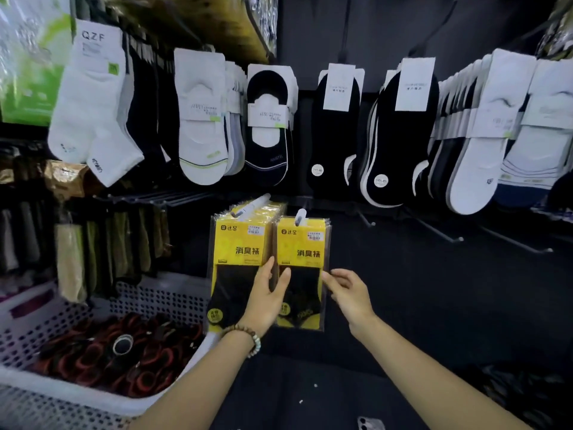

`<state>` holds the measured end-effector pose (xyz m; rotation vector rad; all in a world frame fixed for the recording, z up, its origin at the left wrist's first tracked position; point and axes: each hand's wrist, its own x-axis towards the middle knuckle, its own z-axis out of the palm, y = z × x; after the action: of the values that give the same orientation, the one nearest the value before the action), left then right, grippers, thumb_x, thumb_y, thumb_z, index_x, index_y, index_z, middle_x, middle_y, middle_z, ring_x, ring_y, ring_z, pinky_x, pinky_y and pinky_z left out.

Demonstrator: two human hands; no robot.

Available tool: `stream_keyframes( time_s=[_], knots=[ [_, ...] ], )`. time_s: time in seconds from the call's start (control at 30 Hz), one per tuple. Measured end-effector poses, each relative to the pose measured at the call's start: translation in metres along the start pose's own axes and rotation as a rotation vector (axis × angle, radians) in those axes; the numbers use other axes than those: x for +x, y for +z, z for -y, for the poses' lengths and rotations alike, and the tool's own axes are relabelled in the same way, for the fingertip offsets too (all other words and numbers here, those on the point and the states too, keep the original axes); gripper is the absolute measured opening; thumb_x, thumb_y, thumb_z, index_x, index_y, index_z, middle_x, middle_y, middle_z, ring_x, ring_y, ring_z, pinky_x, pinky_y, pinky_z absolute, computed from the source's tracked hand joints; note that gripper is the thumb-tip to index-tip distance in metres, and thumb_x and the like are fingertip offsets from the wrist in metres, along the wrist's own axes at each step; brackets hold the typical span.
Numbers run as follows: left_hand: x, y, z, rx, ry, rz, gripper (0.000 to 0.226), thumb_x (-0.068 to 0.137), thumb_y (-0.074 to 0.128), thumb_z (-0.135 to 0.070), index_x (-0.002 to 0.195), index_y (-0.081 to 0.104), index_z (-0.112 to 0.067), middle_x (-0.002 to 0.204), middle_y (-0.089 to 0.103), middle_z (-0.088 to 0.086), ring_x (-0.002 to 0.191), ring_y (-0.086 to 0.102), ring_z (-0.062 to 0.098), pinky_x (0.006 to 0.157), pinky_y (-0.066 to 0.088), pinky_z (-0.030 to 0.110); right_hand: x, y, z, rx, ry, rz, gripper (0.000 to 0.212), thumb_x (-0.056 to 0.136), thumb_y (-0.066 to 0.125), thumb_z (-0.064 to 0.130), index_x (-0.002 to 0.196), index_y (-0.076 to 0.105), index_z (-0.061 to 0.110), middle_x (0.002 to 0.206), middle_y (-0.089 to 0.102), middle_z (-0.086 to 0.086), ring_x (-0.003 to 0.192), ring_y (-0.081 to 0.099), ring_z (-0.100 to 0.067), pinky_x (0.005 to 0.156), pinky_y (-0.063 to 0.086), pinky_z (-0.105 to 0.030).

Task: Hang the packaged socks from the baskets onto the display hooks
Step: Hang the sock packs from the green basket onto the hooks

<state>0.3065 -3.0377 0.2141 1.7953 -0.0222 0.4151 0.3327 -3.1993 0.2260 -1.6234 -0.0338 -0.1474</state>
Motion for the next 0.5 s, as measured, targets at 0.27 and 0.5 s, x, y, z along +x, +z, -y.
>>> stream_keyframes(
  time_s=[0.27, 0.5],
  knots=[
    [-0.119, 0.006, 0.081, 0.084, -0.191, 0.138, 0.058, 0.092, 0.05, -0.044, 0.145, 0.034, -0.025, 0.141, 0.038, -0.012, 0.13, 0.037, 0.007, 0.102, 0.035, 0.024, -0.103, -0.062, -0.088, -0.18, 0.208, 0.218, 0.039, 0.088, 0.066, 0.023, 0.124, 0.056, 0.014, 0.122, 0.059, 0.001, 0.113, 0.057, -0.013, 0.099, 0.047, -0.032],
    [-0.264, 0.023, 0.185, 0.084, -0.566, 0.169, 0.041, 0.091, 0.06, -0.019, 0.128, 0.05, -0.006, 0.11, 0.062, -0.001, 0.107, 0.058, 0.015, 0.092, 0.044, 0.016, -0.222, -0.122, -0.229, -0.372, 0.59, 0.304, 0.031, 0.091, 0.06, 0.006, 0.119, 0.056, -0.005, 0.11, 0.062, -0.017, 0.099, 0.061, -0.026, 0.064, 0.044, -0.016]
  ],
)
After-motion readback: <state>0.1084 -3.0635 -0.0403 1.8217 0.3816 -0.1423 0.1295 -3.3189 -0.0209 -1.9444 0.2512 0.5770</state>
